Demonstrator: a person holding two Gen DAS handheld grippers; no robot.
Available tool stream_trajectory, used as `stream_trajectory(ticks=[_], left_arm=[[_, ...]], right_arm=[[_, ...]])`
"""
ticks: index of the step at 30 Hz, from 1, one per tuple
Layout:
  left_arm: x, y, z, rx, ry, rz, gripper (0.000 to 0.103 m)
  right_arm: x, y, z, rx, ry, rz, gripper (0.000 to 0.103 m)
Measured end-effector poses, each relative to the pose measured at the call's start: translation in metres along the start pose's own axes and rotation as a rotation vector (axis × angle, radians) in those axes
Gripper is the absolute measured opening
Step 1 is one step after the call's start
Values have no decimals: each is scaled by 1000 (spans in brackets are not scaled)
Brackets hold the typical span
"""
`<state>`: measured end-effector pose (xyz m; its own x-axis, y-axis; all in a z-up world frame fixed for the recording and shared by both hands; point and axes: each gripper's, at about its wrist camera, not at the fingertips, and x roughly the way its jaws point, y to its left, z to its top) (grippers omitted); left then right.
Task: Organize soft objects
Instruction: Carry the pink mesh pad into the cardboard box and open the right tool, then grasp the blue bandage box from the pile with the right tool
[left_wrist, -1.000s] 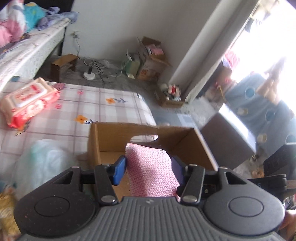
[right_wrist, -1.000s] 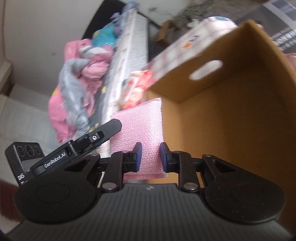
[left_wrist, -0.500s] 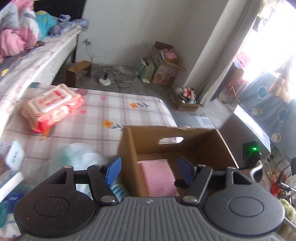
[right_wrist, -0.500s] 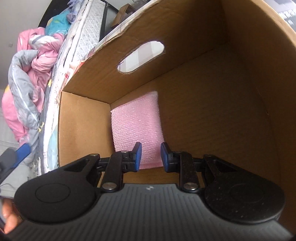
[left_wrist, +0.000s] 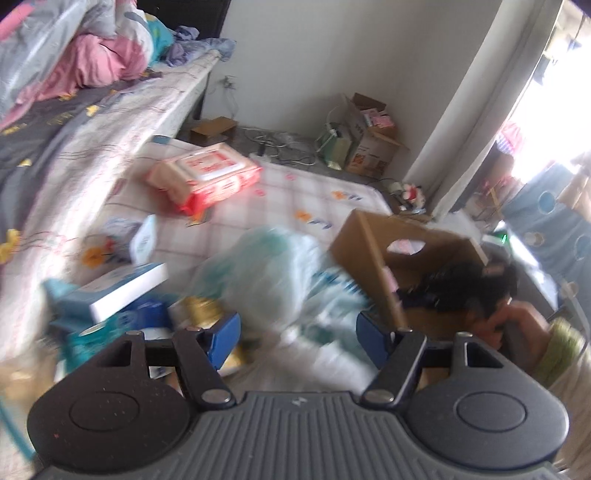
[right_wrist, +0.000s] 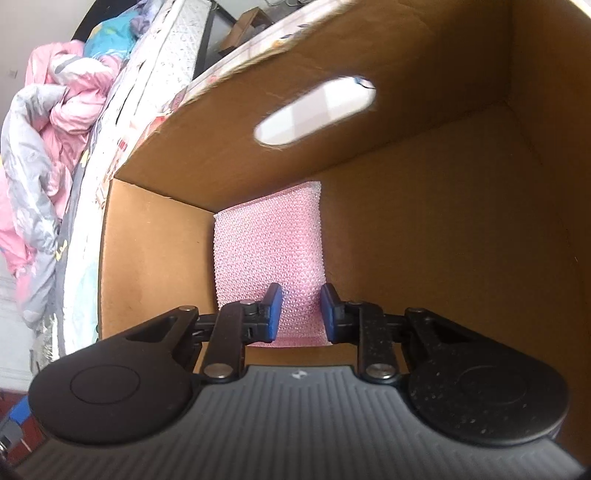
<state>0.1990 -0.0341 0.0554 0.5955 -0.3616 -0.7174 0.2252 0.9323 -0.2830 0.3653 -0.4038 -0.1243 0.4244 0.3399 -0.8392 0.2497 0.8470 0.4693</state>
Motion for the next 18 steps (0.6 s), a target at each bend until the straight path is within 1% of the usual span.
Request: stream_trajectory(ticks=[2, 4, 7, 9, 12, 14, 16, 18], left_arm=[[-7, 6, -10, 9, -10, 25, 71], [-13, 14, -20, 1, -19, 32, 72], [-18, 20, -32, 2, -23, 43, 74], [-22, 23, -41, 3, -30, 54, 75], [-31, 26, -51, 9, -60, 74, 81], [-37, 29, -56, 6, -80, 94, 84], [-44, 34, -61, -1, -99, 106, 86], [-51, 40, -66, -8, -114, 115, 87]], right_arm=[[2, 7, 2, -40, -2, -7, 21], [4, 15, 3, -69, 6, -10, 21], [7, 27, 3, -141, -10, -51, 21], [8, 32, 4, -154, -11, -61, 23], [6, 36, 4, -169, -23, -77, 24], [3, 37, 5, -163, -30, -75, 29], [0, 39, 5, -153, -45, -80, 43], [-15, 31, -2, -153, -68, -87, 48]])
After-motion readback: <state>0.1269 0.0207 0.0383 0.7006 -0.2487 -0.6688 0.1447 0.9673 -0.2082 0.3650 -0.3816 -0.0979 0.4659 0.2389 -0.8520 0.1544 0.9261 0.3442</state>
